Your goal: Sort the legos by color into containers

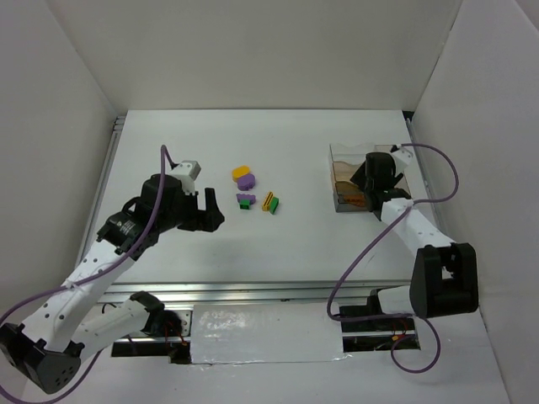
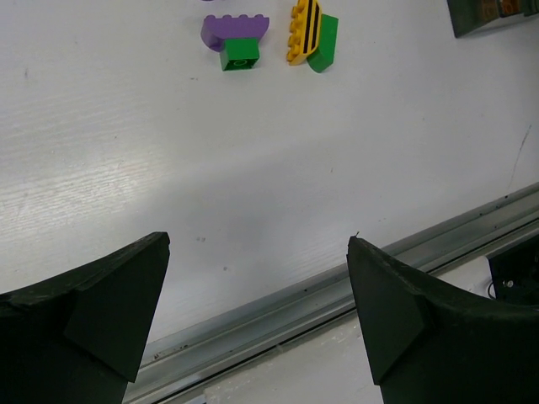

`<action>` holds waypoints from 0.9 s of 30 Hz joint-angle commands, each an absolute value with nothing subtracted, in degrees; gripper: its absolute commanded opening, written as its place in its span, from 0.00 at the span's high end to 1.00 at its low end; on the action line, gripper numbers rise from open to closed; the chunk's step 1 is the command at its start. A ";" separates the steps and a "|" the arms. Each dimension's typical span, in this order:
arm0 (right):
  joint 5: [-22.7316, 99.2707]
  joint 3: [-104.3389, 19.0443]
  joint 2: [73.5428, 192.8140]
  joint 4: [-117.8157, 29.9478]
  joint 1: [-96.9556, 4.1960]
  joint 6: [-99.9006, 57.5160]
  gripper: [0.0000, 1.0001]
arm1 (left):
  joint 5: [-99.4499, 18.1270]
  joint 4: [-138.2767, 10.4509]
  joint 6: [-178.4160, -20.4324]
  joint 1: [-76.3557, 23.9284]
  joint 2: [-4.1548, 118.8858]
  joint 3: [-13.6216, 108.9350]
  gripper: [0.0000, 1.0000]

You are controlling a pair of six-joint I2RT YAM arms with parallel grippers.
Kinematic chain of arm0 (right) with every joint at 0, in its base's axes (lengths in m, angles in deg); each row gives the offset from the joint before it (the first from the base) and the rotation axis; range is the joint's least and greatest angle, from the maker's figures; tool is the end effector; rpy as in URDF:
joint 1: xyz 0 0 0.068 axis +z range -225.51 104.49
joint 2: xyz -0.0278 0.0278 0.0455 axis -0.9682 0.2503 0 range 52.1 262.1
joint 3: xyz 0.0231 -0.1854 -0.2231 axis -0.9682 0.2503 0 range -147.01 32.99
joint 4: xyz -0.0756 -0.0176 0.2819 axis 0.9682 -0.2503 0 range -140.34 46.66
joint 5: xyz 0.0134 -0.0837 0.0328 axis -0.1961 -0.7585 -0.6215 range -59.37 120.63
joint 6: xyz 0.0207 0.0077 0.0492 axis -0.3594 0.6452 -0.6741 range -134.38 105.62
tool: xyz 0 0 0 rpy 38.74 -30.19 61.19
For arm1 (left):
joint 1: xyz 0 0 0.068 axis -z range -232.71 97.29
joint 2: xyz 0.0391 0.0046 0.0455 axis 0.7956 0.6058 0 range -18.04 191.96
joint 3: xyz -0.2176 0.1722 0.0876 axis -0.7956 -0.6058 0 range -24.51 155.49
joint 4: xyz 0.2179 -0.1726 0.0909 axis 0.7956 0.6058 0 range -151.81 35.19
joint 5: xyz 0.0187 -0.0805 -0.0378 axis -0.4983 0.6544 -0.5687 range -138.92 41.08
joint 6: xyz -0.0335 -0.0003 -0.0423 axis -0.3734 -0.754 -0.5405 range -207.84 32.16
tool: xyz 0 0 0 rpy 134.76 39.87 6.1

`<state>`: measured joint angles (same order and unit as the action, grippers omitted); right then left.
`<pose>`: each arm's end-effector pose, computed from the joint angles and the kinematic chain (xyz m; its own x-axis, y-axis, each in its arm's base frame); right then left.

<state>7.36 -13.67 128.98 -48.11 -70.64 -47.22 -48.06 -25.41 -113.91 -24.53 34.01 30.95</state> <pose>0.3135 0.0126 0.2397 -0.3475 0.4704 -0.8112 0.5153 0.8185 0.2539 0.1865 -0.1005 0.3532 -0.6435 -0.1537 -0.7498 0.2232 0.8994 -0.3759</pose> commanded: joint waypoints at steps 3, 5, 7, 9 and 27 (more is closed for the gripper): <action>14.16 -14.39 119.10 -49.58 -70.67 -49.09 0.31 | -51.47 -27.96 -121.31 -25.03 38.29 32.79 0.00; 17.34 -12.98 116.10 -50.01 -69.45 -49.35 0.31 | -50.95 -30.07 -124.48 -25.03 41.27 31.83 0.00; 22.87 -11.49 111.79 -50.54 -68.04 -49.18 0.31 | -51.47 -31.93 -126.24 -24.68 46.26 32.08 0.00; 26.48 -10.79 108.46 -52.38 -66.20 -49.36 0.28 | -53.48 -32.89 -127.83 -23.98 52.14 34.01 0.02; 37.66 -5.94 91.30 -61.62 -54.85 -47.61 0.23 | -70.28 -28.76 -130.20 -18.09 92.96 58.63 0.17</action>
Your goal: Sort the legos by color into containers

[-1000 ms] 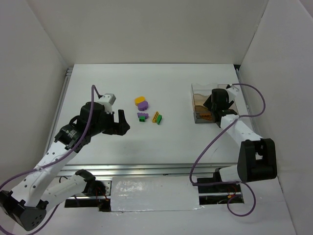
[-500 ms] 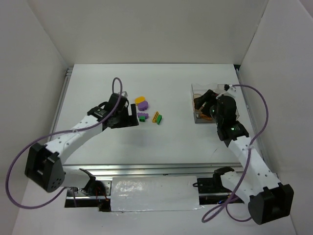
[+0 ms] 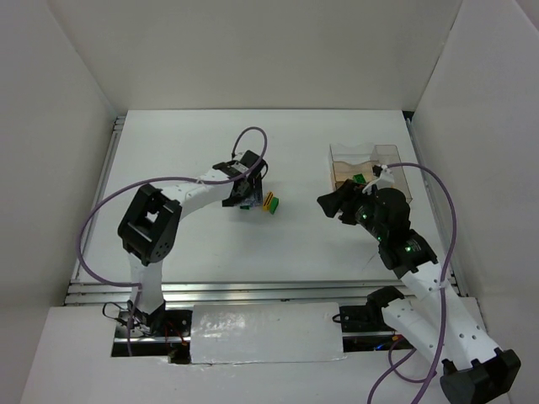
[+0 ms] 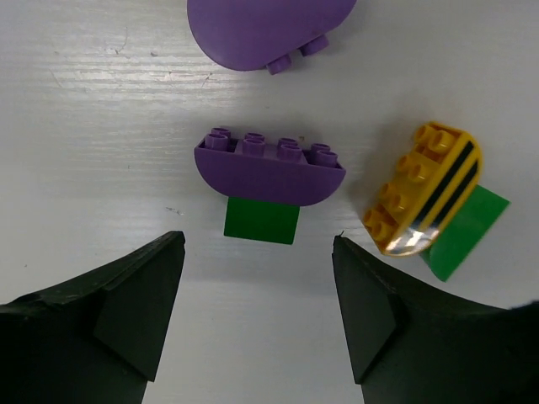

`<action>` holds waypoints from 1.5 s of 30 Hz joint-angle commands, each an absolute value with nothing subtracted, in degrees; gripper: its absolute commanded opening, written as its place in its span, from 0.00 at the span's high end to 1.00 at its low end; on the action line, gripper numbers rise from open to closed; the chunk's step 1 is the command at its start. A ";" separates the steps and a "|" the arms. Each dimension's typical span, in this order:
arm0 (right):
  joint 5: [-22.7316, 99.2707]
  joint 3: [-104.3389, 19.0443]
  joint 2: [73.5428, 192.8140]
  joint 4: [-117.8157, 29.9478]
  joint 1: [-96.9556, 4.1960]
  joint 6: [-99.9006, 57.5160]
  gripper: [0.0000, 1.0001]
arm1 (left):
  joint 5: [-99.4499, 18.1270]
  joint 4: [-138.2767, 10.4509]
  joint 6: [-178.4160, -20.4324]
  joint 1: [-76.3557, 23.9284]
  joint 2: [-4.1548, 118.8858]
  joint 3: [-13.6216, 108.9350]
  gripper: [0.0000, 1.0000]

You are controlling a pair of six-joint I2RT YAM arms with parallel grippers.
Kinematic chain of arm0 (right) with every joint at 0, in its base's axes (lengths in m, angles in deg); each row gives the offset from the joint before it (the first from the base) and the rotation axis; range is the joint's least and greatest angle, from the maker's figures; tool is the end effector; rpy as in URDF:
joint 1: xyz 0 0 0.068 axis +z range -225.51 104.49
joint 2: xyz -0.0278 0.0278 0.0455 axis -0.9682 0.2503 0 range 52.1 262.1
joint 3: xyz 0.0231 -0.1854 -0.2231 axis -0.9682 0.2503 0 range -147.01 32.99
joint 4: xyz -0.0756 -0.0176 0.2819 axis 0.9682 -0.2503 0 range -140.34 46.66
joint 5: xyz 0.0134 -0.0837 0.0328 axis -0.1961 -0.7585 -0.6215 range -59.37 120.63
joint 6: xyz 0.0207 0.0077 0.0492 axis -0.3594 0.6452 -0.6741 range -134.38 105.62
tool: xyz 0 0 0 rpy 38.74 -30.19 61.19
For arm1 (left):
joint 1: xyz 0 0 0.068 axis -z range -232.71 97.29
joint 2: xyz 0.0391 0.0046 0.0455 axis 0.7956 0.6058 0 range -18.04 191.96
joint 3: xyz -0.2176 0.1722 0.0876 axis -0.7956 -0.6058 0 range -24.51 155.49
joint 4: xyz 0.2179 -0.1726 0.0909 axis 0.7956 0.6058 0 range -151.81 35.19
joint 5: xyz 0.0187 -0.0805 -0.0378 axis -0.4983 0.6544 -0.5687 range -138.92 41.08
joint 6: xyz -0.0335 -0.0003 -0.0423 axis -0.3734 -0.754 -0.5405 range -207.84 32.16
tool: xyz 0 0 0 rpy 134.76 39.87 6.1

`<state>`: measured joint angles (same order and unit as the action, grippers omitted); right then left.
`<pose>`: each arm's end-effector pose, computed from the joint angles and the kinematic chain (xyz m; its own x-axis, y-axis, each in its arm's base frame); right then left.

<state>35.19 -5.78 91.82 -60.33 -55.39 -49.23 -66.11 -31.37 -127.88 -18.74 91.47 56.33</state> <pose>0.1731 0.0664 0.3158 -0.4739 0.4330 -0.7667 -0.1744 0.8073 0.5637 0.3728 -0.2385 0.2066 -0.8074 -0.1971 -0.5562 -0.1455 0.9800 -0.1361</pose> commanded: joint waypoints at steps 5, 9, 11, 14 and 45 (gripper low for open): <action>38.10 -6.39 89.81 -62.15 -54.85 -46.81 0.22 | -70.81 -30.69 -129.60 -17.91 95.42 58.98 0.23; 39.50 -5.69 89.19 -61.53 -54.68 -46.81 0.23 | -71.68 -31.31 -128.71 -17.82 97.53 59.42 0.28; 40.12 -5.25 89.19 -60.84 -54.76 -46.90 0.23 | -71.69 -31.83 -128.36 -17.73 98.32 59.25 0.33; 40.56 -5.07 89.36 -60.65 -54.76 -46.99 0.23 | -71.34 -33.59 -127.92 -17.73 98.94 58.55 0.41; 49.97 -7.09 93.75 -54.24 -55.03 -51.11 0.28 | -60.10 -55.72 -113.36 -12.82 62.05 32.19 1.00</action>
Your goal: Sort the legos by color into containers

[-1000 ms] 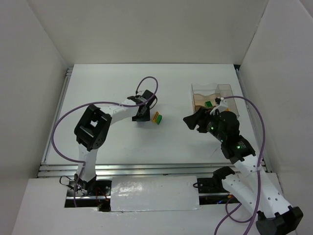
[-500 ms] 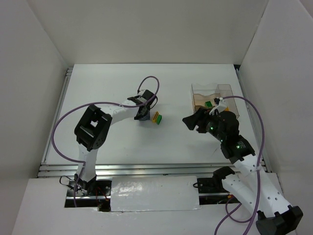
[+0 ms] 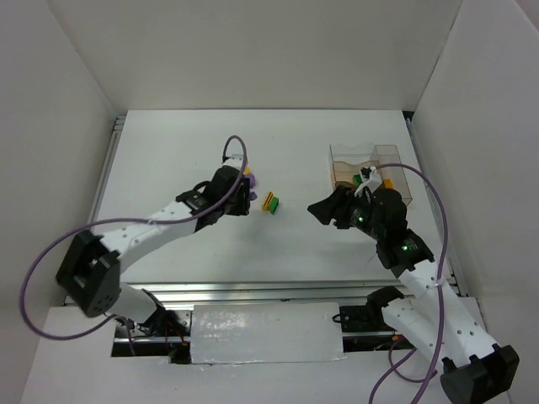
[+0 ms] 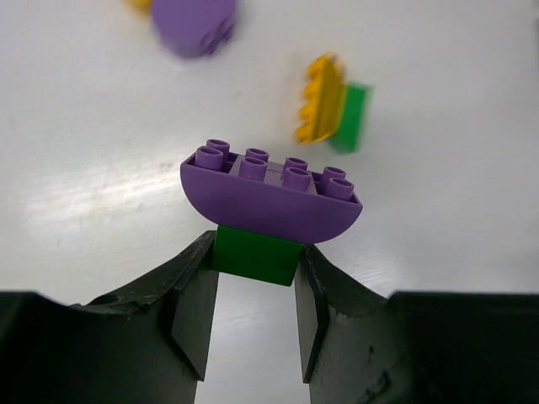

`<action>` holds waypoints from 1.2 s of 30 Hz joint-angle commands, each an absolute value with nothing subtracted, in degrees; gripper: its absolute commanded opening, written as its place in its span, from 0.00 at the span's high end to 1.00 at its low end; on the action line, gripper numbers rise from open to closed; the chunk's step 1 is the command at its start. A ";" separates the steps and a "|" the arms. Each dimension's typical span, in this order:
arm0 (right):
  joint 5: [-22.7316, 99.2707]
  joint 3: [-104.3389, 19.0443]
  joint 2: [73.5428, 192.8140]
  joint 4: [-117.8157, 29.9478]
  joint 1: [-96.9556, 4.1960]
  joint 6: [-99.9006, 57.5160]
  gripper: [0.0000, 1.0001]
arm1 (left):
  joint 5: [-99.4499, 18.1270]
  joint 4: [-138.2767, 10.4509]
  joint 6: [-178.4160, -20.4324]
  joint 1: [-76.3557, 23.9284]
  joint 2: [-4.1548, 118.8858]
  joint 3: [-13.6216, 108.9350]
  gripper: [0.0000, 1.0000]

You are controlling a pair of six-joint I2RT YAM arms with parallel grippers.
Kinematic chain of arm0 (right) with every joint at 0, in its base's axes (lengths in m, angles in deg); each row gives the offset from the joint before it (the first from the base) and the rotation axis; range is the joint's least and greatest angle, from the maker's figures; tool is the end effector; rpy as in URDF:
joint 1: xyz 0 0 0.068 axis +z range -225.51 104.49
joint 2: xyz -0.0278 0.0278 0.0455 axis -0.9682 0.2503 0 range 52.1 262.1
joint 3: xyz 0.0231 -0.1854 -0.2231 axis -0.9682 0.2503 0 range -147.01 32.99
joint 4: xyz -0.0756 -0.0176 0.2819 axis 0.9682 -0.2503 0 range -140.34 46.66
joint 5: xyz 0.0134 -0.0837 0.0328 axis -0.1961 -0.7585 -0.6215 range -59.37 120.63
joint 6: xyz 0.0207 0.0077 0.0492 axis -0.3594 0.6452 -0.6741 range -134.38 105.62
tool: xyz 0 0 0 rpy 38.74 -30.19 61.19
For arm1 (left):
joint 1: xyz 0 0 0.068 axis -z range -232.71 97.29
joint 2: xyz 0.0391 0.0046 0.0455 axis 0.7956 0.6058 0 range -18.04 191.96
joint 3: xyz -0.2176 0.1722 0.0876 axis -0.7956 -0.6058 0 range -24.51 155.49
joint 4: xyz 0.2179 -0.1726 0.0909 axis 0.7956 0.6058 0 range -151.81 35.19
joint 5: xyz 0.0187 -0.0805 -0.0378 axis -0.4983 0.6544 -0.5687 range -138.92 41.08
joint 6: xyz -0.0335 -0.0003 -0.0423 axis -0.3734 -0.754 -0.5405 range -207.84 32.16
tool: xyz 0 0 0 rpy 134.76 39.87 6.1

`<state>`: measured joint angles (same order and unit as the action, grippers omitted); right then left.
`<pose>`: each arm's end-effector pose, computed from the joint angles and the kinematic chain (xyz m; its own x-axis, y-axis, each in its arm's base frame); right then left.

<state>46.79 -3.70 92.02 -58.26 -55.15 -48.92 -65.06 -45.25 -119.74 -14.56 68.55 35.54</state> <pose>0.1715 0.0742 0.3055 -0.5707 0.3691 -0.7336 -0.3139 0.7274 0.6102 0.2873 -0.2131 0.2513 -0.6854 -0.1070 -0.7202 0.0844 0.9708 -0.2246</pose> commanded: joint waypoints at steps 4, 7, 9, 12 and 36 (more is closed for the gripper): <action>51.11 -12.52 99.80 -56.42 -51.63 -53.84 0.32 | -53.51 -64.69 -106.14 -7.64 51.69 23.94 1.00; 45.59 -17.35 102.54 -60.46 -44.60 -53.67 0.29 | -51.48 -68.13 -102.88 -4.64 48.07 21.64 1.00; 43.99 -18.69 103.33 -61.18 -42.38 -53.93 0.25 | -50.60 -67.44 -100.86 -3.15 47.44 21.80 1.00; 42.94 -18.96 103.69 -61.18 -39.83 -55.42 0.20 | -50.15 -66.99 -98.31 -0.08 46.21 22.07 1.00; 43.11 -16.94 108.70 -59.16 -30.07 -57.53 0.39 | -52.79 -68.67 -92.77 6.09 42.07 20.75 1.00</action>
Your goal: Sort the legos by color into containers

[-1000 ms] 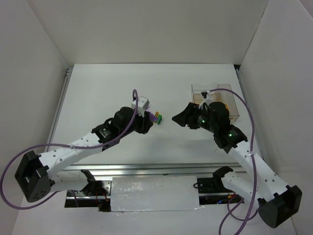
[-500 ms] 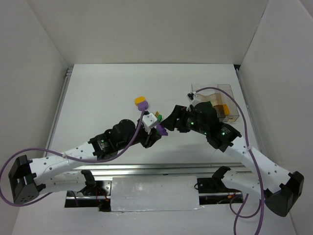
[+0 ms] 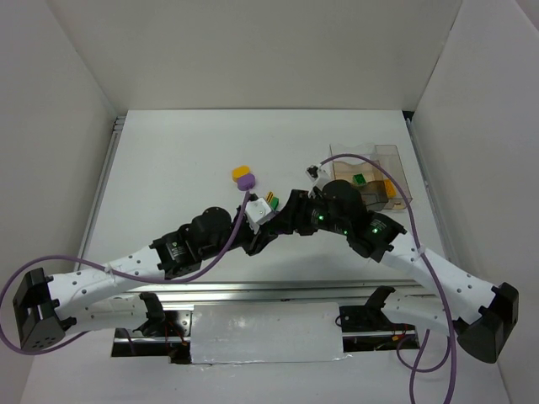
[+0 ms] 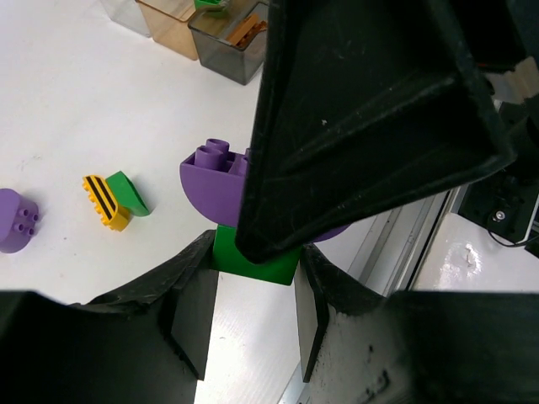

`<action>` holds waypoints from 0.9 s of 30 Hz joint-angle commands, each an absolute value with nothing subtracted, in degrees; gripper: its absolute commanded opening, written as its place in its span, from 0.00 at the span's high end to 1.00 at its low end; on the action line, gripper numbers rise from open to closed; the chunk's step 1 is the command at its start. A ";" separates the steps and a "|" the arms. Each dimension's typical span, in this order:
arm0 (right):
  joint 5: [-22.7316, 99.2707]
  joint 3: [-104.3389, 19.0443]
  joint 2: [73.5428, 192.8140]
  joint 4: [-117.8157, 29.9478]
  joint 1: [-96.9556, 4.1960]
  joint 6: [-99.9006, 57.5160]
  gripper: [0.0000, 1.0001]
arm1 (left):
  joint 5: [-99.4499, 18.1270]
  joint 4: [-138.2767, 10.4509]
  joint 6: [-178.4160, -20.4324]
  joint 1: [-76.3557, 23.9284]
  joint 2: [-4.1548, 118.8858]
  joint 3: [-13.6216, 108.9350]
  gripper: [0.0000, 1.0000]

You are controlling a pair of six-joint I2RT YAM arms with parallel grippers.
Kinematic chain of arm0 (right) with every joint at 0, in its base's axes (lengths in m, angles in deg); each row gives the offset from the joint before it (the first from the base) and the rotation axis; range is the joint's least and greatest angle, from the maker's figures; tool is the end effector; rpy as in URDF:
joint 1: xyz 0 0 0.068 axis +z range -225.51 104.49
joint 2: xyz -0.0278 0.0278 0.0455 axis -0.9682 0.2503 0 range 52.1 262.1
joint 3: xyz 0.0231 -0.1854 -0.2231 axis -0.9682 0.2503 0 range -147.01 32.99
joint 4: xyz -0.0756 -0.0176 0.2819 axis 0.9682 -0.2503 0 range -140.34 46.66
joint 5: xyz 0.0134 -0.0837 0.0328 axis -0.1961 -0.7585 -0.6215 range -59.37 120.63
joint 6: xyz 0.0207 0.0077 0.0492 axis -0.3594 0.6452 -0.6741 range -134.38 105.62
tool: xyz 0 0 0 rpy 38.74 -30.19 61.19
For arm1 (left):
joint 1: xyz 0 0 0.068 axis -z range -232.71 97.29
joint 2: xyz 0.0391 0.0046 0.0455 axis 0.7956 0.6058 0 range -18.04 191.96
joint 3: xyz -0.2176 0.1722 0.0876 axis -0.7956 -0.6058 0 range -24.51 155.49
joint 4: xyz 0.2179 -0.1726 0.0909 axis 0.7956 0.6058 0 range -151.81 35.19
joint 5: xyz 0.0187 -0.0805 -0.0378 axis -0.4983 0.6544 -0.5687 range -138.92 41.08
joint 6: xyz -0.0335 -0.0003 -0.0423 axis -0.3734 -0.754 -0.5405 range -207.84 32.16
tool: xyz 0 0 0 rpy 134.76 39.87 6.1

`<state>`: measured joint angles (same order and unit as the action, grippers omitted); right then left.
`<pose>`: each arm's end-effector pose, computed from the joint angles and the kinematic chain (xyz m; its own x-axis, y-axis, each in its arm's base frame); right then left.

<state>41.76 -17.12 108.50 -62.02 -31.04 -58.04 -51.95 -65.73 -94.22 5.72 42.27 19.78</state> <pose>0.1700 0.1765 0.3322 -0.7787 0.1848 -0.5995 -0.3796 0.6220 0.6848 0.1433 -0.2297 0.3171 -0.2006 0.1145 -0.9730 0.8065 0.5831 -0.0976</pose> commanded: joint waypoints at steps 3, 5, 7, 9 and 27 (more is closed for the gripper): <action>41.89 -16.32 108.35 -59.42 -29.89 -57.27 0.80 | -52.35 -68.75 -92.68 6.09 42.08 20.66 1.00; 40.30 -16.14 107.74 -59.60 -29.98 -57.18 0.87 | -52.09 -68.93 -92.77 6.09 41.90 20.49 1.00; 38.90 -16.49 107.47 -60.56 -30.07 -56.13 0.98 | -51.74 -69.10 -92.85 6.09 41.55 20.14 1.00; 38.02 -16.76 106.94 -60.83 -30.07 -54.38 1.00 | -50.69 -69.28 -92.94 6.09 41.03 19.61 1.00; 49.21 -17.99 102.37 -59.50 -47.38 -49.80 1.00 | -52.08 -70.51 -95.31 6.09 36.54 15.83 1.00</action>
